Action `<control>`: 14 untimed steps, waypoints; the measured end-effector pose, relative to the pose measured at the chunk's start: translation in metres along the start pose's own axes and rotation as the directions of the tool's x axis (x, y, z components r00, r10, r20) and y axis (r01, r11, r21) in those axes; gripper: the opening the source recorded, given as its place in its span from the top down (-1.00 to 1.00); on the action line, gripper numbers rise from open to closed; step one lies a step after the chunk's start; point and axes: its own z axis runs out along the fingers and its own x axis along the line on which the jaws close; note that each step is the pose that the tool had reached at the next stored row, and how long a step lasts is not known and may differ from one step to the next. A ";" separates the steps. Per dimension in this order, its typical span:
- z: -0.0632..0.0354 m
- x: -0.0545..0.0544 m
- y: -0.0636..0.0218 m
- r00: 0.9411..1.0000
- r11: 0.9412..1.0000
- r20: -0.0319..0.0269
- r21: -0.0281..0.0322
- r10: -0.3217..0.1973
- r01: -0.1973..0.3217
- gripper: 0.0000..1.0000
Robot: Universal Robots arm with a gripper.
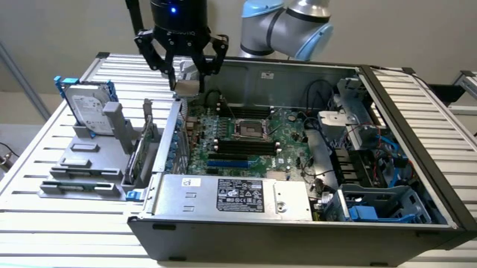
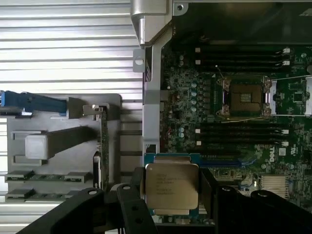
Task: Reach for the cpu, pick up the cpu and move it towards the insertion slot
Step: 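Pick up the cpu and move it towards the insertion slot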
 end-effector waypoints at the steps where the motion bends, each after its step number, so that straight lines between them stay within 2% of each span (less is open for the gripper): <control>1: -0.0001 -0.004 0.0001 1.000 1.000 0.000 -0.001 0.000 0.000 -0.09; 6: -0.0002 -0.027 0.0006 1.000 1.000 0.000 -0.005 0.000 0.000 -0.09; 14: 0.0007 -0.064 0.0034 1.000 1.000 -0.001 -0.005 0.000 0.000 -0.09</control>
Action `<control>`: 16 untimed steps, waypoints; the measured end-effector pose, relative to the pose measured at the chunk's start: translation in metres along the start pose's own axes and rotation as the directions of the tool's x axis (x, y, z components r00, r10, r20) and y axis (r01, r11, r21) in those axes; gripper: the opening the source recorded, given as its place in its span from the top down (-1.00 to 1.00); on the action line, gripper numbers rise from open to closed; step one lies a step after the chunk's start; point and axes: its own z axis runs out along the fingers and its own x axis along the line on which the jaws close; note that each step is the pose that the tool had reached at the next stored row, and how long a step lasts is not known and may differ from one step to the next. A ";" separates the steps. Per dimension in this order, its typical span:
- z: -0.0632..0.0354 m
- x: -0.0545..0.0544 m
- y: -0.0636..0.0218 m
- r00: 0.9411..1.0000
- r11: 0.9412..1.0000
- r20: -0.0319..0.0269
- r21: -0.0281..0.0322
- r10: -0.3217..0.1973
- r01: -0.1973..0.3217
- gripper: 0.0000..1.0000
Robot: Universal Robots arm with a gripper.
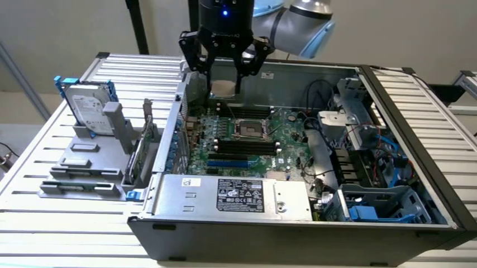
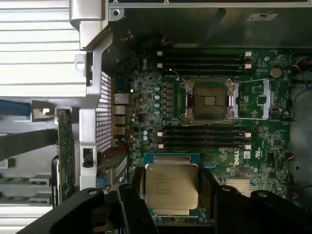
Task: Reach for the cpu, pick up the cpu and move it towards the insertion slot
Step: 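Pick up the cpu and move it towards the insertion slot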
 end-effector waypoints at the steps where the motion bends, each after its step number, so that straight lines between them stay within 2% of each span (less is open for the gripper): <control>1: 0.0002 -0.004 0.0006 1.000 1.000 0.000 0.000 0.000 0.000 -0.09; 8: 0.0045 -0.035 0.0094 1.000 1.000 0.000 0.000 0.000 0.000 -0.09; 11: 0.0088 -0.042 0.0197 1.000 1.000 0.000 0.000 0.000 0.000 -0.09; 16: 0.0172 -0.048 0.0418 1.000 1.000 0.000 0.000 0.000 0.000 -0.09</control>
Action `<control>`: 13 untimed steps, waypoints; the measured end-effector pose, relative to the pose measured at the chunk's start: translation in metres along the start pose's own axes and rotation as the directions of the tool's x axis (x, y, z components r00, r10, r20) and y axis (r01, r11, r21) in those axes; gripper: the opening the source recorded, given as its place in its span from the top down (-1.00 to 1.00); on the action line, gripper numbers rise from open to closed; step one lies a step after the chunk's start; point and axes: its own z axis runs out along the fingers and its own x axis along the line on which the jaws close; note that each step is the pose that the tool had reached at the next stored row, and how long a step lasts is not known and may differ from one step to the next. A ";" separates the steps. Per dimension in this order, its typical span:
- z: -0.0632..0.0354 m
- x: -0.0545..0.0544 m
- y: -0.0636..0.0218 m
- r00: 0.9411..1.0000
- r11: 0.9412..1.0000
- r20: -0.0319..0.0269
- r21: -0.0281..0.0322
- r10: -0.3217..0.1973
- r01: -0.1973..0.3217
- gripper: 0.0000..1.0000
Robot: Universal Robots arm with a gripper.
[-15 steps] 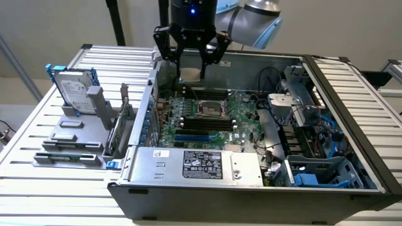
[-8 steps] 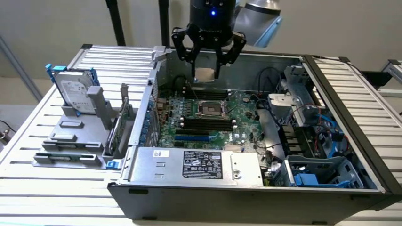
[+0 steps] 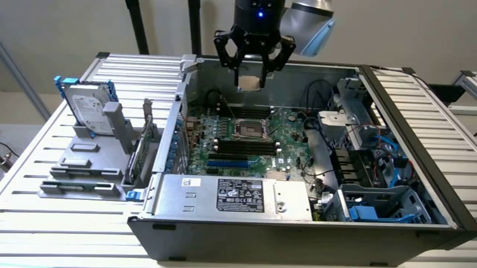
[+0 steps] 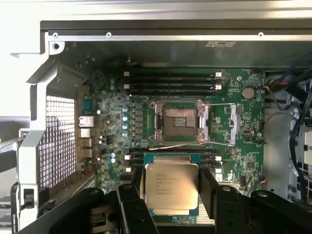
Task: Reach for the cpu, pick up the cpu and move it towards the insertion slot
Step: 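Pick up the cpu and move it towards the insertion slot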
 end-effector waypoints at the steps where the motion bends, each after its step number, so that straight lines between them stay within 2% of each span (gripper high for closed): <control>1: 0.0019 -0.001 0.0045 1.000 1.000 0.000 0.000 0.000 0.000 -0.09; 6: 0.0110 -0.003 0.0233 1.000 1.000 0.000 0.003 0.000 0.000 -0.09; 9: 0.0152 -0.004 0.0285 1.000 1.000 0.000 0.008 0.000 0.000 -0.09; 13: 0.0176 -0.008 0.0343 1.000 1.000 0.000 0.010 -0.001 0.001 -0.09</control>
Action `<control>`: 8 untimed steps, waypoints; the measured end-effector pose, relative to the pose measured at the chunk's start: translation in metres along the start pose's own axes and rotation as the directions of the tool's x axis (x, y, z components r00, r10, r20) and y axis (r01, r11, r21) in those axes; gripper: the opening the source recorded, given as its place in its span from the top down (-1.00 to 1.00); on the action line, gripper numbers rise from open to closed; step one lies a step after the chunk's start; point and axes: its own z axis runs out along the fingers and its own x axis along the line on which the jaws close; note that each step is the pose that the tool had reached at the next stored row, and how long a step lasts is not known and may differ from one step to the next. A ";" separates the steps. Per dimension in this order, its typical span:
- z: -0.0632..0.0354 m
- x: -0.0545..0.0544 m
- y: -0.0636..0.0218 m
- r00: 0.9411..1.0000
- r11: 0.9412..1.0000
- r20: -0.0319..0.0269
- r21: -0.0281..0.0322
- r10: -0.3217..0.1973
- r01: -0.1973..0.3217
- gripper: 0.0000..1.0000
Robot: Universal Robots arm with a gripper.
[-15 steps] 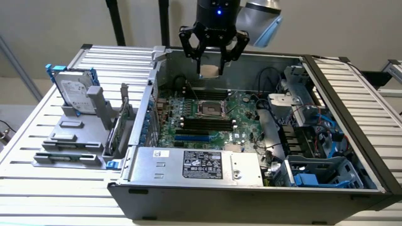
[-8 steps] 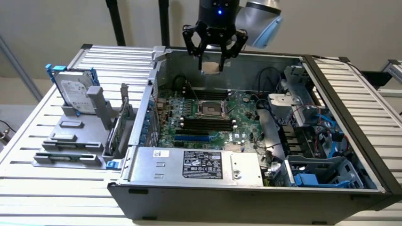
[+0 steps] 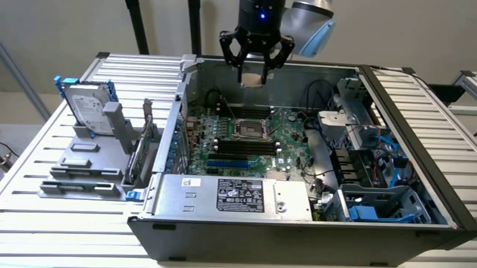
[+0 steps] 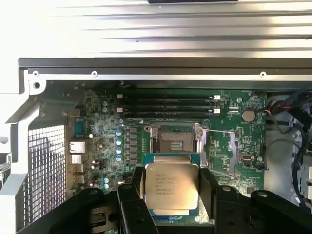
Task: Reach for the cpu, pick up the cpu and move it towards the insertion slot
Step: 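Pick up the cpu and move it towards the insertion slot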
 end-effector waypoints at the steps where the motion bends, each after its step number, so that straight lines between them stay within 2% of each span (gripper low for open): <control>1: 0.0000 -0.002 0.0009 1.000 1.000 0.000 0.000 0.000 0.000 -0.09; 8: 0.0001 -0.006 0.0027 1.000 1.000 0.000 0.000 0.000 0.000 -0.09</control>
